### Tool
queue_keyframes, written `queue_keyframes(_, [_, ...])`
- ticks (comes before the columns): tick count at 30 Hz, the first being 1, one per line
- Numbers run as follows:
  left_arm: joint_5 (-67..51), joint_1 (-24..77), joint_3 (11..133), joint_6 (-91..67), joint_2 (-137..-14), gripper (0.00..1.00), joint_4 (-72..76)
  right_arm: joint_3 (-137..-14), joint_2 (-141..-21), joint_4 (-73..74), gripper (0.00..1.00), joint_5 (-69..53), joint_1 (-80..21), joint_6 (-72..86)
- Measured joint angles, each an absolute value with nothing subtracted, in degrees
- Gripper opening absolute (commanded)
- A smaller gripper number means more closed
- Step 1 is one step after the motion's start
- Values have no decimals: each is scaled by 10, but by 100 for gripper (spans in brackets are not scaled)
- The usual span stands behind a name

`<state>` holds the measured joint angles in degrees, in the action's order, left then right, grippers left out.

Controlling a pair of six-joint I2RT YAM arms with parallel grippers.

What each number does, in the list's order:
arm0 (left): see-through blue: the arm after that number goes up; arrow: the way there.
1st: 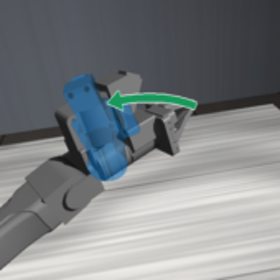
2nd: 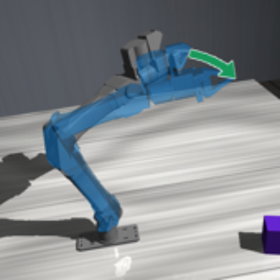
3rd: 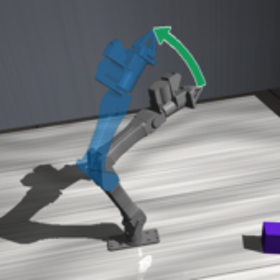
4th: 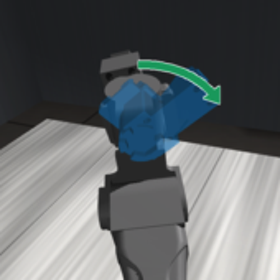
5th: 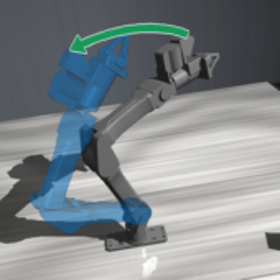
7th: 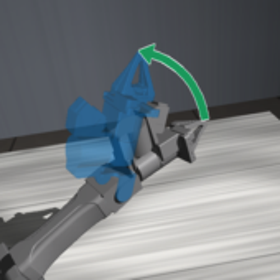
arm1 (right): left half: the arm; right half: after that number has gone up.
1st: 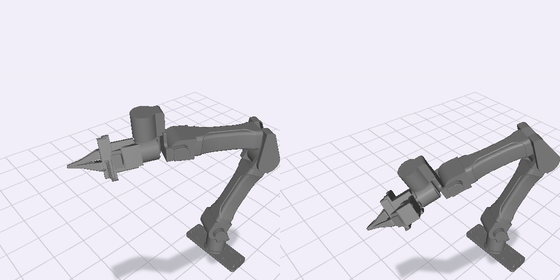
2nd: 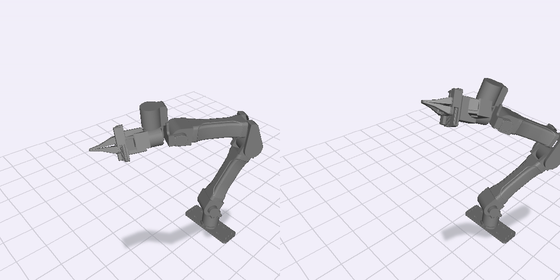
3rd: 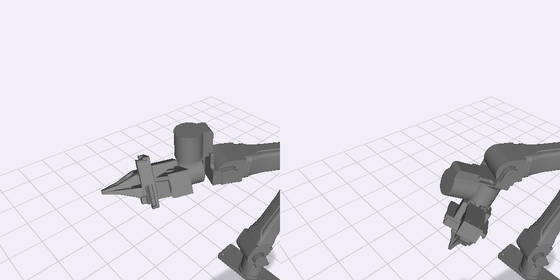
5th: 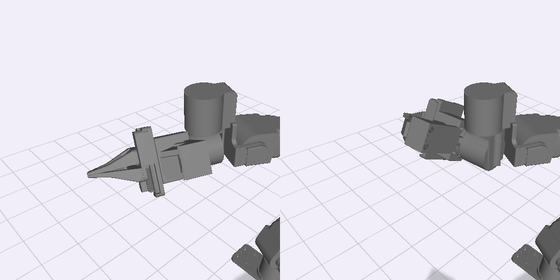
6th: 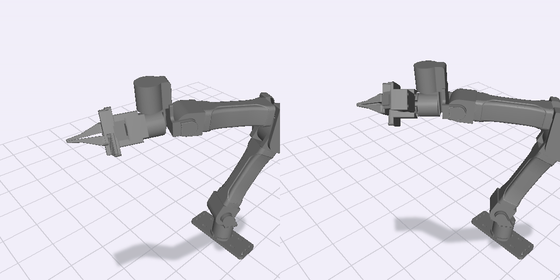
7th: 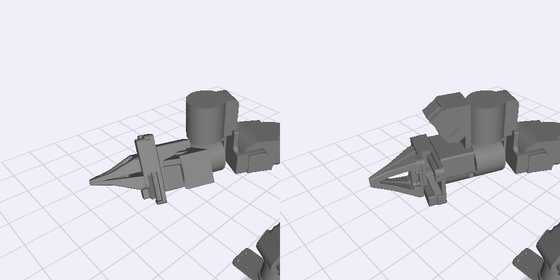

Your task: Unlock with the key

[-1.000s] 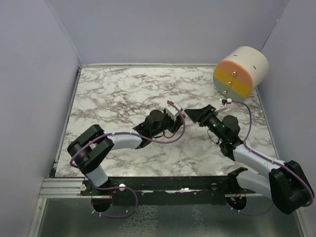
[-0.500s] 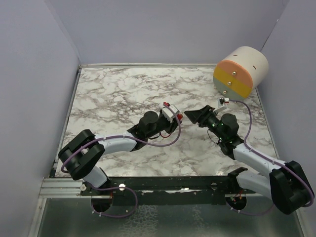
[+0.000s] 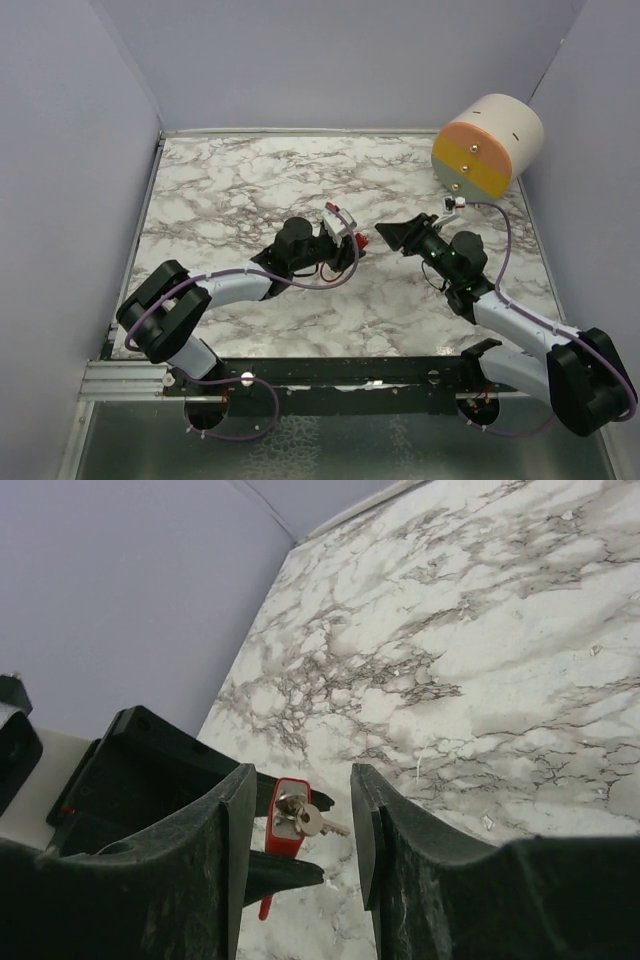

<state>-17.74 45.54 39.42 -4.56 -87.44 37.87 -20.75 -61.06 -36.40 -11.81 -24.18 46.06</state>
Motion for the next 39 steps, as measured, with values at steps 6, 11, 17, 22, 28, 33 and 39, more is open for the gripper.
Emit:
queue_keyframes(6, [-253,412,398,-89,-874,0,376,-193,-611,-401,43,-144,-236,447])
queue_keyframes(11, [-300,393,402,-119,-879,0,375,-184,-612,-437,44,-167,-232,430])
queue_keyframes(17, [-341,371,408,-150,-887,0,374,-177,-663,-509,45,-208,-228,408])
queue_keyframes(22, [-357,355,408,-171,-887,0,373,-164,-738,-630,45,-247,-221,401])
queue_keyframes(28, [-380,342,408,-190,-887,0,372,-159,-856,-817,41,-322,-193,435])
queue_keyframes(33, [-397,338,408,-199,-882,0,371,-195,-952,-826,41,-380,-172,480])
queue_keyframes(39, [-421,338,408,-205,-876,0,371,-211,-971,-827,41,-406,-169,488])
